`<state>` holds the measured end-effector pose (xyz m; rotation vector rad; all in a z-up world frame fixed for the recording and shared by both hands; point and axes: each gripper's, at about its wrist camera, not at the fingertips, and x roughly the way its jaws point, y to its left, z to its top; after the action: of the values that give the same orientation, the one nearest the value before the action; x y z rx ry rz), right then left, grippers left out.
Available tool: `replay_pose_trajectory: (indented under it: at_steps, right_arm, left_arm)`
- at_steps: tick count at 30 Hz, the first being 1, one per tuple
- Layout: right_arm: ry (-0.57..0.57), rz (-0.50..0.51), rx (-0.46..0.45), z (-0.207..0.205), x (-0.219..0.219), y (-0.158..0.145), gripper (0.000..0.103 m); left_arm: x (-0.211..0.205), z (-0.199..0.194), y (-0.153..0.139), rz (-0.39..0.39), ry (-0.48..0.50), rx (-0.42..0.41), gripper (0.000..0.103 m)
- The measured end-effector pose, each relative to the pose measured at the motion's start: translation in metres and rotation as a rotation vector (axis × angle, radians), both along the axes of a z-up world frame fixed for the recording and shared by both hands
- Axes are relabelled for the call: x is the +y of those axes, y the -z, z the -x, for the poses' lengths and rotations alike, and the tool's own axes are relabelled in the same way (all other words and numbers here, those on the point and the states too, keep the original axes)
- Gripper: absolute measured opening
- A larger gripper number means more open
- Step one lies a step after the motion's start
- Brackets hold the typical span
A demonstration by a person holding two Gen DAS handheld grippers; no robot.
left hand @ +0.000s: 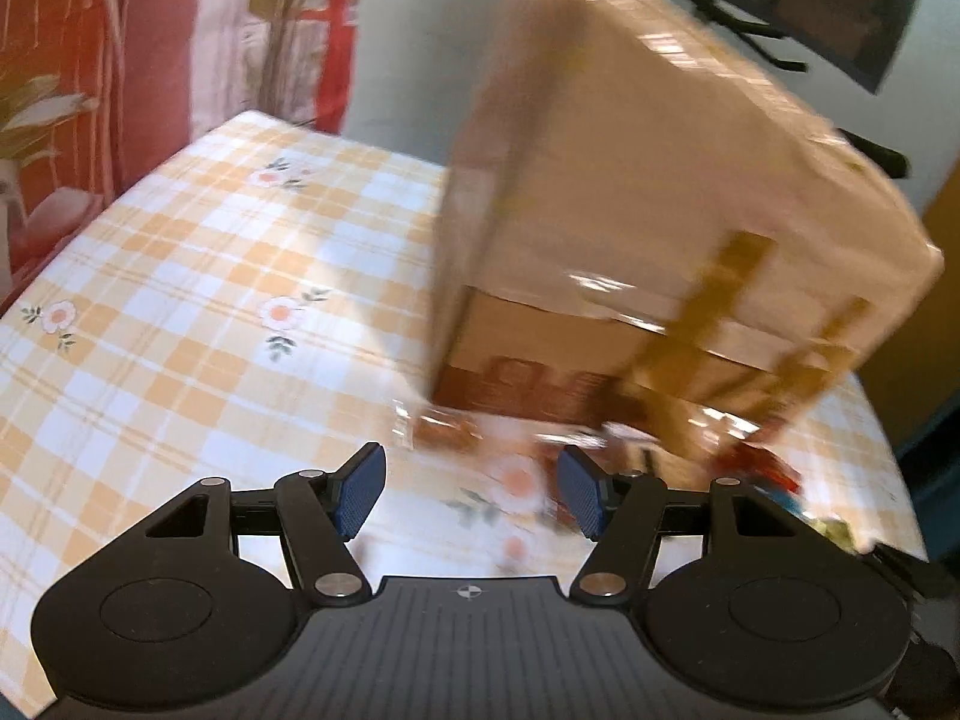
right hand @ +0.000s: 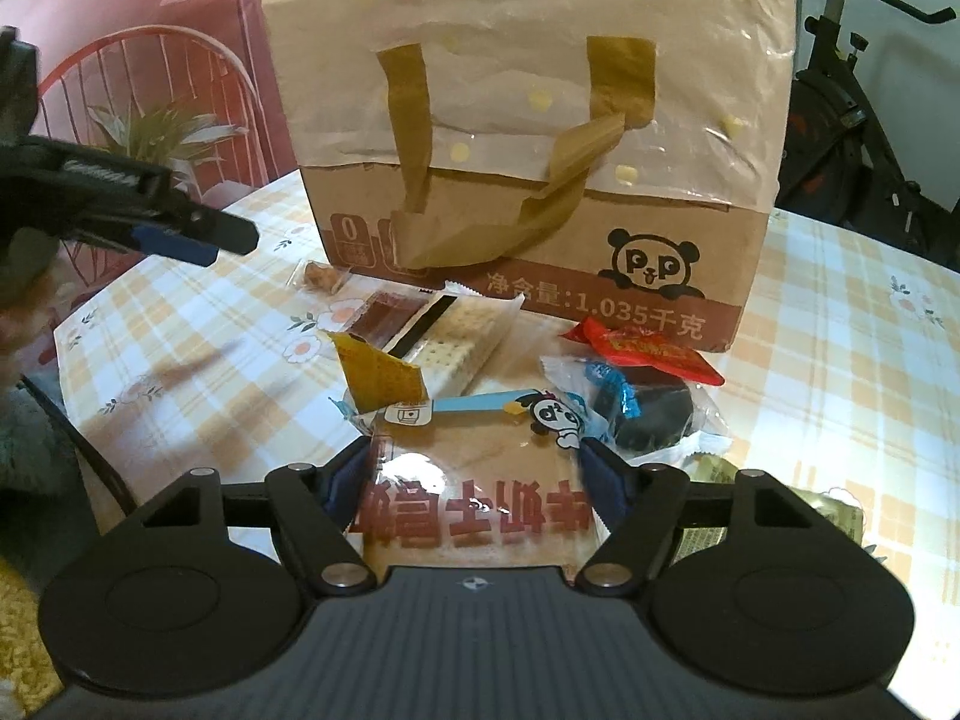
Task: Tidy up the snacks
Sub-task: 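Grasp the large printed bread bag with the right tool while the left tool grasps a small nut packet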
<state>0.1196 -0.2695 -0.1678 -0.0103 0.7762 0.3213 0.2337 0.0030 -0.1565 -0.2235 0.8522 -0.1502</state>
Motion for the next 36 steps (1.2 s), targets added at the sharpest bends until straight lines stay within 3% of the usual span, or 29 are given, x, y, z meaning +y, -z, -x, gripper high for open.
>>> replay_pose_trajectory:
  at_steps: [4,7,14,18,25,30,36]
  right_arm:
    - [0.005,-0.009,-0.004,0.001,-0.001,0.001,0.074]
    - [0.006,-0.012,-0.005,0.001,-0.001,0.0,0.074]
    - [0.006,-0.014,-0.005,0.001,-0.001,0.001,0.074]
    - [0.007,-0.014,-0.005,0.001,-0.001,0.001,0.074]
    - [0.008,-0.013,-0.006,0.001,-0.001,0.001,0.074]
    - [0.009,-0.012,-0.007,0.001,-0.001,0.001,0.075]
    - [0.01,-0.009,-0.008,0.002,0.0,0.001,0.075]
  left_arm:
    - [0.003,-0.027,0.015,-0.017,0.008,0.042,0.058]
    - [0.002,-0.041,0.02,-0.051,0.04,0.02,0.054]
    - [-0.012,-0.054,0.026,-0.115,0.222,-0.038,0.054]
    - [-0.016,-0.055,0.035,-0.101,0.297,-0.006,0.054]
    - [-0.016,-0.034,0.041,-0.021,0.321,0.056,0.053]
    - [-0.025,-0.018,0.04,-0.1,0.323,0.044,0.053]
    - [-0.032,-0.028,0.039,-0.112,0.23,0.046,0.053]
